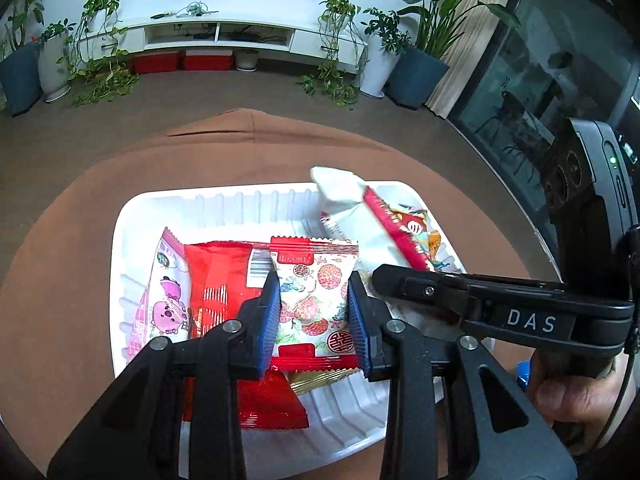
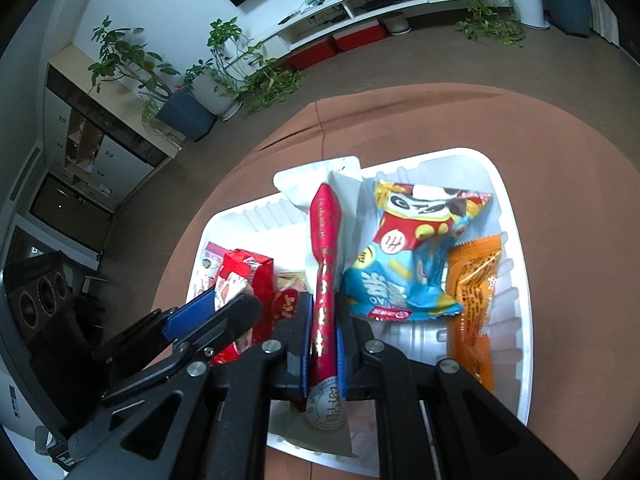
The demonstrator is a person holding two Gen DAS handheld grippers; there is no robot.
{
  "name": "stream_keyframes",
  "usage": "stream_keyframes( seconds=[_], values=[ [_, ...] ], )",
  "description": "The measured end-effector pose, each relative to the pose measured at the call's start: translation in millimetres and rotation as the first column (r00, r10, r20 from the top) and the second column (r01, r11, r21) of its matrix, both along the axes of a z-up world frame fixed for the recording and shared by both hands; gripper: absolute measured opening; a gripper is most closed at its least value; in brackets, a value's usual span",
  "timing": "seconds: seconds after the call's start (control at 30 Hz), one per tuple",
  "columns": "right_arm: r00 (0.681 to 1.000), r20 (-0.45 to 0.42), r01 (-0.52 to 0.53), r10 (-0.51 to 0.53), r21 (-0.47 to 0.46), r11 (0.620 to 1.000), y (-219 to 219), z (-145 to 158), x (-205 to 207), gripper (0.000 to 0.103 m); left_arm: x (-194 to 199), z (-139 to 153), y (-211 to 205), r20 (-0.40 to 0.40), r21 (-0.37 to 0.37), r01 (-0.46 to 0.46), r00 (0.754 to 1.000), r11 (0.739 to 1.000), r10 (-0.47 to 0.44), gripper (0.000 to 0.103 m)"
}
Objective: Organize snacks
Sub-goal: 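Open both tools to drop the two packets into the tray, then move both tools back over the remaining snacks beside the tray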
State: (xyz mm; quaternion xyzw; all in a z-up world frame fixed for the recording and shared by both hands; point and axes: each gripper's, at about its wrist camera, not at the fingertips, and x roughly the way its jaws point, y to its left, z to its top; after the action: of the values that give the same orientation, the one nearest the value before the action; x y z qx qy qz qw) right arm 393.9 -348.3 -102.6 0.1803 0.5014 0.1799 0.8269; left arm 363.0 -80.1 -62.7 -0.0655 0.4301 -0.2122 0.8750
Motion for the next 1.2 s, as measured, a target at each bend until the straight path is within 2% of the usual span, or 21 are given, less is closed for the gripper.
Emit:
stream_keyframes(
  seconds=[0.23,0.3,0.37,0.63,0.67,0.7,0.73,0.77,0.8,0.83,0.87,0.9,1.1,1.2],
  values=[
    [1.0,-0.002,0.006,-0.006,-0.011,1.0,0.4,-1.9,-2.6,0.014,-0.5,-7.0,-3.7,-0.011,0.01,-0.001,1.0,1.0,0.001,0.033],
    [1.0,-0.001,0.005,-0.005,-0.014,1.0,1.2,-0.4,-4.2,0.014,0.4,-6.7,-4.7,-0.007,0.007,-0.003,1.0,1.0,0.003,0.046],
    [1.0,0.004,0.003,-0.003,-0.018,1.0,-0.1,0.2,-5.7,0.014,0.9,-6.4,-6.6,-0.003,0.005,-0.002,1.0,1.0,0.002,0.05],
    [0.999,0.035,-0.006,0.007,-0.031,1.0,6.0,10.4,-14.3,0.014,-1.4,-6.2,-4.9,0.005,0.008,0.011,1.0,1.0,-0.011,0.05],
    [0.999,0.042,-0.009,0.01,-0.032,0.999,6.3,12.7,-16.1,0.017,-2.6,-5.2,-4.3,0.007,0.003,0.008,1.0,1.0,-0.008,0.052],
    [0.999,0.046,-0.009,0.011,-0.031,0.999,5.9,13.9,-17.1,0.019,-6.1,-4.6,-4.4,0.013,0.0,0.008,1.0,1.0,-0.008,0.059],
    [0.999,0.052,-0.009,0.011,-0.026,1.0,5.9,16.3,-18.3,0.034,-8.4,-2.5,-3.7,0.02,-0.005,0.01,1.0,1.0,-0.01,0.063],
    [0.998,0.063,0.005,-0.002,-0.034,0.999,3.9,19.5,-20.8,0.05,-13.9,-0.8,-4.2,0.031,-0.002,0.004,1.0,1.0,-0.003,0.071],
    [0.997,0.079,0.021,-0.018,-0.036,0.999,-0.3,23.4,-24.0,0.055,-19.4,1.5,-3.7,0.042,-0.003,-0.001,0.999,1.0,0.001,0.081],
    [0.995,0.095,0.029,-0.028,-0.013,0.999,-5.2,26.9,-27.2,0.068,-22.7,3.6,-0.7,0.048,-0.01,0.001,0.999,1.0,-0.001,0.087],
    [0.994,0.105,0.039,-0.039,0.007,0.999,-10.5,29.9,-30.1,0.08,-27.8,6.8,1.7,0.06,-0.02,-0.001,0.998,1.0,0.002,0.097],
    [0.991,0.115,0.061,-0.064,0.027,0.998,-18.6,34.6,-35.2,0.083,-31.9,9.8,3.9,0.072,-0.022,-0.007,0.997,1.0,0.008,0.102],
    [0.985,0.144,0.079,-0.097,0.127,0.989,-54.5,56.9,-73.8,0.089,-65.6,25.3,16.7,0.132,-0.03,-0.006,0.991,1.0,0.01,0.103],
    [0.98,0.164,0.086,-0.112,0.155,0.984,-69.8,63.7,-101.9,0.091,-89.6,25.6,14.9,0.129,-0.024,0.013,0.992,1.0,-0.01,0.103]
  ],
)
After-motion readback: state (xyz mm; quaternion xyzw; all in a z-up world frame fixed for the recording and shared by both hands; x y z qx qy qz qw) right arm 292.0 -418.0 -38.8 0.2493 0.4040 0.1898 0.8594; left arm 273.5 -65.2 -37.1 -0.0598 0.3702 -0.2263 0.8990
